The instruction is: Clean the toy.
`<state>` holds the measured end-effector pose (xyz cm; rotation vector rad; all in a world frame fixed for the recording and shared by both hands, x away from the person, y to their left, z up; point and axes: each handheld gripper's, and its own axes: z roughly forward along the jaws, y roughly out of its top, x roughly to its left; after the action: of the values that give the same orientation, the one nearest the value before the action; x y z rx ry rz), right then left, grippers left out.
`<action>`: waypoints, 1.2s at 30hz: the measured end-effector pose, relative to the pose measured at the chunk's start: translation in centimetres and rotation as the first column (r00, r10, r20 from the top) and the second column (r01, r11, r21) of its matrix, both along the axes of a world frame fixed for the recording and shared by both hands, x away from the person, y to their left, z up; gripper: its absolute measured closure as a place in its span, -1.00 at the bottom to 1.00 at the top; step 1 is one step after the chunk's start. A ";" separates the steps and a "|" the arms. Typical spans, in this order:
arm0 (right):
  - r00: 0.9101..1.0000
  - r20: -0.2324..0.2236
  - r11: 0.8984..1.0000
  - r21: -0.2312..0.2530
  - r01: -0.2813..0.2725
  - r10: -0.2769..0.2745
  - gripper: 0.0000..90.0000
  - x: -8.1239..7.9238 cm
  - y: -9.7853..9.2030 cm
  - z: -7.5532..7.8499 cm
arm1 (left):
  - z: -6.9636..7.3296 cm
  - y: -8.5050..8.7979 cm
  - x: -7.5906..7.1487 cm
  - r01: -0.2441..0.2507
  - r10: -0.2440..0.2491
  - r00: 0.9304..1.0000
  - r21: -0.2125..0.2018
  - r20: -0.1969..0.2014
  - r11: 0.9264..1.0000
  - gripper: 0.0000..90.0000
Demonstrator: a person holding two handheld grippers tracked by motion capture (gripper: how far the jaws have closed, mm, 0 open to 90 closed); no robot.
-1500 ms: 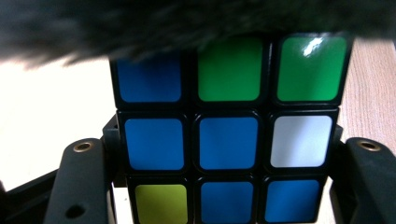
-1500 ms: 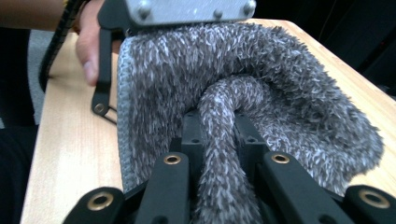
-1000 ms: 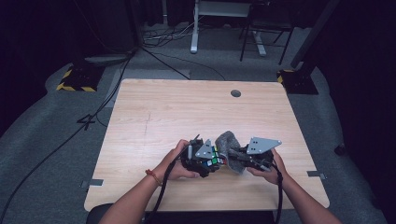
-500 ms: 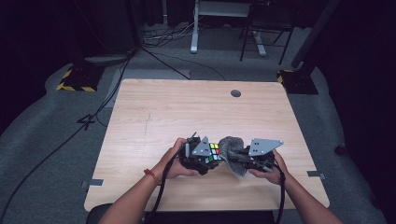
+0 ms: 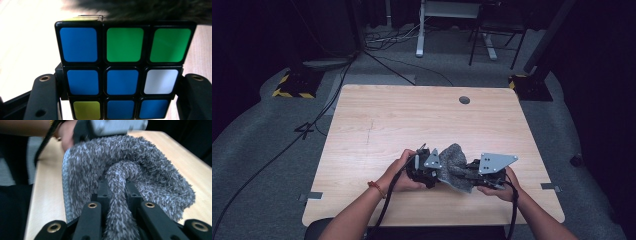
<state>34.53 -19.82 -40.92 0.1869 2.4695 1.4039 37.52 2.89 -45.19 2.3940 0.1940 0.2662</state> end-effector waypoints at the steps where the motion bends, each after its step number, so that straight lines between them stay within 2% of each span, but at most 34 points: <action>1: 1.000 0.002 1.000 -0.004 0.013 -0.013 0.75 0.1 0.2 -0.1 | 0.0 -0.2 -0.2 0.011 -0.011 1.000 -0.004 -0.003 1.000 -0.26; 3: 0.998 0.003 0.997 -0.034 0.066 -0.066 0.75 0.7 0.3 -0.5 | 0.1 -0.4 -0.4 0.010 -0.010 1.000 -0.002 0.014 1.000 -0.26; 4: 0.996 0.002 0.995 -0.050 0.086 -0.086 0.76 1.1 0.2 -0.7 | 0.2 -0.2 -0.4 0.012 -0.012 1.000 -0.007 0.007 1.000 -0.26; 7: 0.987 -0.046 0.984 -0.091 0.150 -0.155 0.76 2.3 -0.7 -1.8 | 0.4 0.5 -0.2 -0.006 0.006 1.000 -0.033 0.001 0.999 -0.26; 8: 0.984 -0.071 0.983 -0.094 0.156 -0.163 0.76 2.7 -1.1 -2.3 | 0.6 0.7 -0.1 -0.009 0.009 1.000 -0.043 -0.001 0.999 -0.26; 12: 0.976 -0.158 0.986 -0.096 0.135 -0.149 0.76 3.7 -1.9 -3.3 | 1.0 1.1 -0.2 -0.005 0.006 1.000 -0.088 0.005 0.996 -0.26; 16: 0.973 -0.201 0.991 -0.093 0.098 -0.115 0.76 3.8 -1.6 -3.8 | 1.3 1.3 -0.2 -0.007 0.007 1.000 -0.129 0.006 0.992 -0.26; 17: 0.974 -0.202 0.992 -0.085 0.090 -0.105 0.76 3.7 -1.5 -3.8 | 1.2 1.3 -0.2 -0.010 0.011 1.000 -0.125 0.009 0.992 -0.26; 19: 0.972 -0.227 0.999 -0.022 0.050 -0.054 0.76 3.6 -1.6 -3.6 | 1.0 1.2 -0.1 -0.009 0.011 1.000 -0.111 0.014 0.994 -0.26; 21: 0.977 -0.208 0.999 -0.009 0.033 -0.034 0.76 3.3 -1.6 -3.3 | 0.9 1.2 -0.2 -0.004 0.005 1.000 -0.101 0.003 0.995 -0.26; 23: 0.977 -0.211 1.000 0.019 0.021 -0.016 0.76 3.2 -1.8 -3.2 | 0.9 1.2 -0.2 0.003 -0.002 1.000 -0.098 0.010 0.995 -0.26; 25: 0.981 -0.195 0.999 0.031 0.008 -0.002 0.76 3.0 -1.9 -3.0 | 0.9 1.2 -0.3 0.005 -0.003 1.000 -0.096 0.012 0.995 -0.26; 28: 0.983 -0.181 0.998 0.064 -0.009 0.021 0.76 2.9 -2.1 -2.7 | 0.8 1.2 -0.1 0.017 -0.018 1.000 -0.092 -0.017 0.996 -0.27; 29: 0.983 -0.180 0.997 0.069 -0.018 0.030 0.76 2.8 -2.1 -2.7 | 0.8 1.2 -0.2 0.019 -0.020 1.000 -0.091 -0.011 0.996 -0.27; 33: 0.987 -0.161 0.999 0.042 -0.010 0.016 0.76 2.6 -1.8 -2.7 | 0.7 1.1 -0.2 0.014 -0.014 1.000 -0.068 -0.009 0.998 -0.27; 36: 0.986 -0.167 1.000 0.023 0.013 -0.009 0.76 2.8 -1.9 -2.8 | 0.7 1.3 0.2 0.027 -0.032 0.998 -0.093 -0.053 0.995 -0.27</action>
<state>37.34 -21.69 -43.68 0.3355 2.5811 1.4695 37.68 4.20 -44.49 2.3120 0.1923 0.1749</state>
